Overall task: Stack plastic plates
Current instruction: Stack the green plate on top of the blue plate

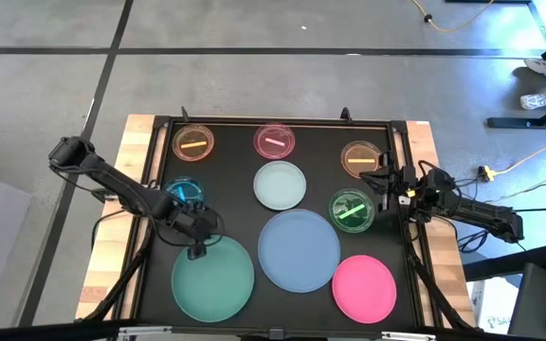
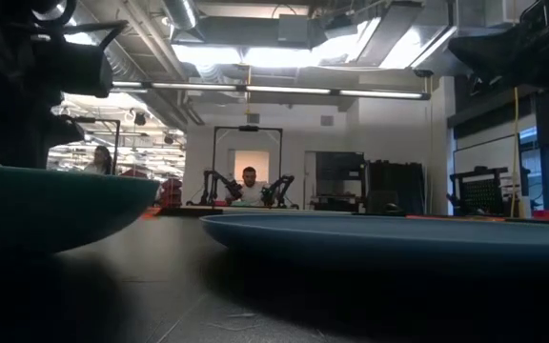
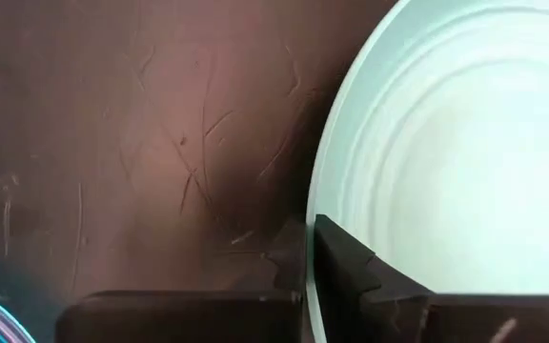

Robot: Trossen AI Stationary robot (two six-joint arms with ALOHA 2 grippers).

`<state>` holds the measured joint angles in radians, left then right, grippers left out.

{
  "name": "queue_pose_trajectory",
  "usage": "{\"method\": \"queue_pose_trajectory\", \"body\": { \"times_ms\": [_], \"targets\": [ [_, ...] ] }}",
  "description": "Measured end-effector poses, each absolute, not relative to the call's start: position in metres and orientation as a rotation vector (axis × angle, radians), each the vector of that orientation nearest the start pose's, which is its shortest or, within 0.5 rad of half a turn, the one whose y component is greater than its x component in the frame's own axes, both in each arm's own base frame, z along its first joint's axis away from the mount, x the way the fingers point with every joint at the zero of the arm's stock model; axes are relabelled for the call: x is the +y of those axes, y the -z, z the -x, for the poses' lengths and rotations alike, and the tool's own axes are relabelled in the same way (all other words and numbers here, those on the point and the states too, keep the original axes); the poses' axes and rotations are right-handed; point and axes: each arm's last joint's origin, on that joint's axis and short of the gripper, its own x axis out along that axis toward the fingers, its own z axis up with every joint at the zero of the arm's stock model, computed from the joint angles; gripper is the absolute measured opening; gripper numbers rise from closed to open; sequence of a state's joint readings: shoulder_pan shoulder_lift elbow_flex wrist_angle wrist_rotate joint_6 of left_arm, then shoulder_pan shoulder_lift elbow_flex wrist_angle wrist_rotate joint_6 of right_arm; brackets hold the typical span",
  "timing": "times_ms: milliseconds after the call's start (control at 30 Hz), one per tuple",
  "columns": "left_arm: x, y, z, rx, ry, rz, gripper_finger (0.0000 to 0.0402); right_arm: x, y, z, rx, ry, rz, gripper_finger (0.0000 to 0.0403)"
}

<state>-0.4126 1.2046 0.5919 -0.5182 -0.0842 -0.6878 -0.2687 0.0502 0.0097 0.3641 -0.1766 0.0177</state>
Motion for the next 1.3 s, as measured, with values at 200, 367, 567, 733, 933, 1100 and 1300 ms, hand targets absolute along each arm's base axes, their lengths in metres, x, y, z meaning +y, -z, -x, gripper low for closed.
{"method": "queue_pose_trajectory", "body": {
  "times_ms": [200,367,567,733,933,1100,1300],
  "targets": [
    [-0.078,-0.188,-0.184,1.014,-0.054,0.393,0.0005,-0.020,-0.197,-0.093,-0.316,0.089,0.054,0.0014],
    [-0.076,-0.206,-0.189,0.810,-0.071,0.413,0.0005,-0.020,-0.197,-0.093,-0.316,0.089,0.054,0.0014],
    [-0.070,-0.219,-0.207,0.535,-0.208,0.312,0.0006,-0.020,-0.197,-0.093,-0.316,0.089,0.054,0.0014],
    [-0.065,-0.214,-0.230,0.413,-0.302,0.249,0.0006,-0.020,-0.197,-0.093,-0.316,0.089,0.054,0.0014],
    [-0.058,-0.196,-0.264,0.303,-0.336,0.270,0.0006,-0.020,-0.197,-0.093,-0.316,0.090,0.054,0.0014],
    [-0.051,-0.179,-0.287,0.193,-0.359,0.320,0.0006,-0.022,-0.197,-0.093,-0.319,0.132,0.047,0.0014],
    [-0.045,-0.146,-0.302,0.224,-0.361,0.358,0.0006,-0.022,-0.197,-0.093,-0.318,0.142,0.045,0.0014]
  ]
}}
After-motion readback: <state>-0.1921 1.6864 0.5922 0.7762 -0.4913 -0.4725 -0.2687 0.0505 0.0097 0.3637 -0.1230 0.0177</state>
